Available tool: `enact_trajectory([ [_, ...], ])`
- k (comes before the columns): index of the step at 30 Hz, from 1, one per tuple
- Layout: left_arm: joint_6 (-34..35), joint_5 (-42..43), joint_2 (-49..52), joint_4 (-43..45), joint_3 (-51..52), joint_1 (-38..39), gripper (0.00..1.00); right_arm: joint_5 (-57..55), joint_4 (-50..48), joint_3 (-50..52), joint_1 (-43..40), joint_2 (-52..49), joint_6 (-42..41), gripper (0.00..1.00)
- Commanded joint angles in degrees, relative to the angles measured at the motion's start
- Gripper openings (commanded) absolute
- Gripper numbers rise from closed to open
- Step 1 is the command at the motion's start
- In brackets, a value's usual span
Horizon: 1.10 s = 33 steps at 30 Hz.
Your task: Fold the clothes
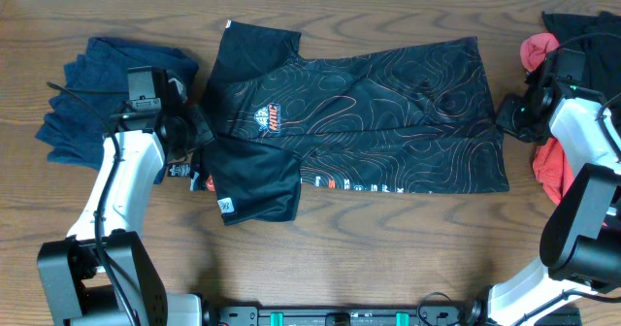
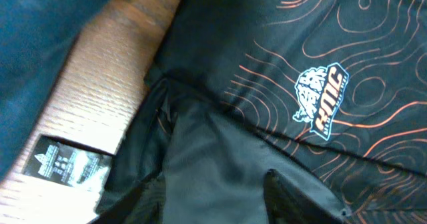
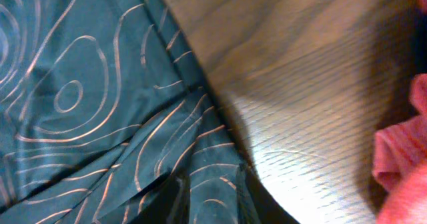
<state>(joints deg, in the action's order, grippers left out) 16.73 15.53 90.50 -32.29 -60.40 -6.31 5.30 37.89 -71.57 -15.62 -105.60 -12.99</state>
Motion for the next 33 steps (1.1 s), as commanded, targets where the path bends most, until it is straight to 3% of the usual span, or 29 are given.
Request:
enact_trajectory([
  [1, -2.62, 2.25, -0.57, -0.85, -2.99, 0.13, 0.56, 2.71, 0.28, -2.05, 0.46, 1.40, -0.20, 0.24],
  [9, -4.35, 7.39, -6.19, -5.79, -4.09, 3.91, 0.57, 2.62, 8.35, -2.40, 0.22, 5.18, 2.03, 0.21],
  [13, -6.84, 7.39, -5.35, -9.68, -2.91, 9.94, 0.57, 2.56, 10.78, 1.07, 0.61, 4.68, 3.91, 0.12],
  [22, -7.26, 7.15, -0.76, -10.08, 1.09, 22.10, 0.57, 1.14, 1.84, 13.77, 0.55, 4.61, 3.87, 0.07],
  [33, -7.21, 4.72, 7.93, -10.54, 1.33, 28.35, 0.57, 1.11, -2.84, 19.89, 0.57, 4.61, 3.89, 0.07],
])
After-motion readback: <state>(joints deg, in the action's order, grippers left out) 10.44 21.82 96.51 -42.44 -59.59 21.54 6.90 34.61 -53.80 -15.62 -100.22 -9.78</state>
